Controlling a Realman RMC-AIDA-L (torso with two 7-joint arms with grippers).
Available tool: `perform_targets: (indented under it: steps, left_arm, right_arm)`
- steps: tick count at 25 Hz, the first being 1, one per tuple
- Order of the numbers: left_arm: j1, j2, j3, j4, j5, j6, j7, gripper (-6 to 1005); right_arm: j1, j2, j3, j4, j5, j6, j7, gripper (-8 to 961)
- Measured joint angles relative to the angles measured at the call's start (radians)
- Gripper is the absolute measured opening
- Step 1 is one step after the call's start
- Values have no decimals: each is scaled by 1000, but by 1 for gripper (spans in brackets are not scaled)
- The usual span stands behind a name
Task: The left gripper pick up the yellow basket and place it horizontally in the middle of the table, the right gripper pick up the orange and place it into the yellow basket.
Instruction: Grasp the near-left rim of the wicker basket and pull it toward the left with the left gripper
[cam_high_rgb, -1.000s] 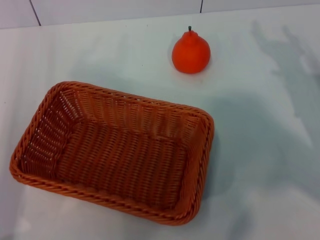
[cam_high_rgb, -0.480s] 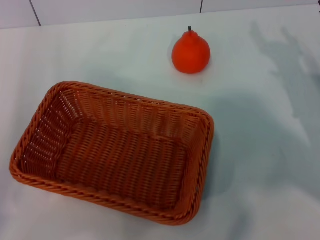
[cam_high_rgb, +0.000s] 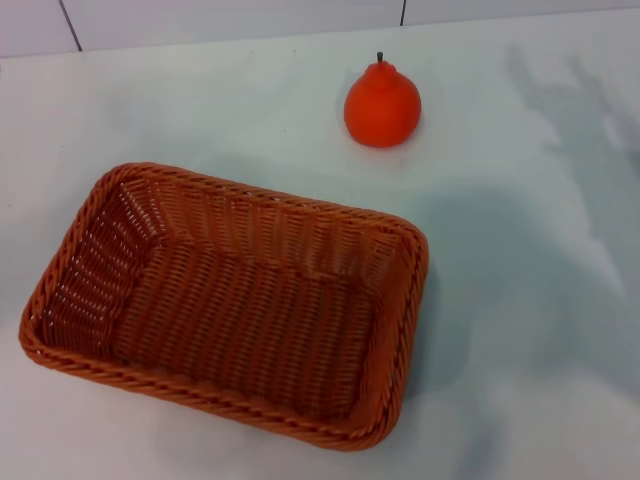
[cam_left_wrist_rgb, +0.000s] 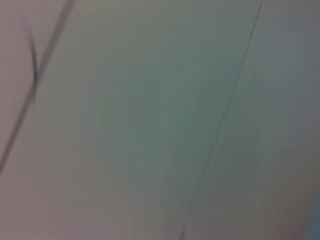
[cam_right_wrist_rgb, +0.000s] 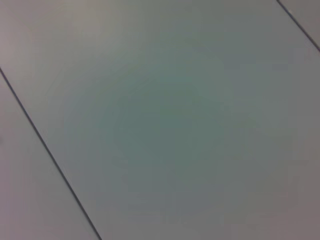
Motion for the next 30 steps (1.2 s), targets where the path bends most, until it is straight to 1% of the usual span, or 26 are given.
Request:
perform_targets:
  steps: [1,2,4,7,9,10,11,12,16,20,27,30]
  left_arm:
    - [-2,4,0,76,60,10,-74,609]
    - [-3,4,0,127,100,19,-124,612]
    - [-3,0,14,231,179,28,-235,619]
    - [-6,-9,60,328,297,27,-366,630]
    - [-12,-12,107,355,360,27,-423,637]
    - [-17,-13,131,360,391,28,-451,641]
    - [-26,-15,161,363,430,27,-491,670]
    - [-30,-16,171,364,447,26,-509,699]
    - [-64,-34,193,363,533,16,-568,815]
    - [-91,-51,194,368,612,7,-591,821]
    - [-105,-57,198,370,678,-34,-600,822]
    - [-119,-67,198,369,739,-49,-611,821]
  right_arm:
    - [-1,0,2,0,0,0,0,927]
    - [-2,0,4,0,0,1,0,927]
    - [-3,0,9,0,0,9,0,927]
    - [0,1,11,0,0,24,-1,927]
    - [3,1,12,1,-1,30,-1,927]
    - [4,1,12,1,-1,31,-1,927]
    - [5,1,12,2,-1,31,-1,927]
    - [5,1,12,2,-1,32,-1,927]
    - [6,2,13,2,0,38,0,926]
    - [6,2,13,3,0,42,0,926]
    - [6,2,13,3,0,49,0,926]
    - [5,2,13,3,0,55,0,926]
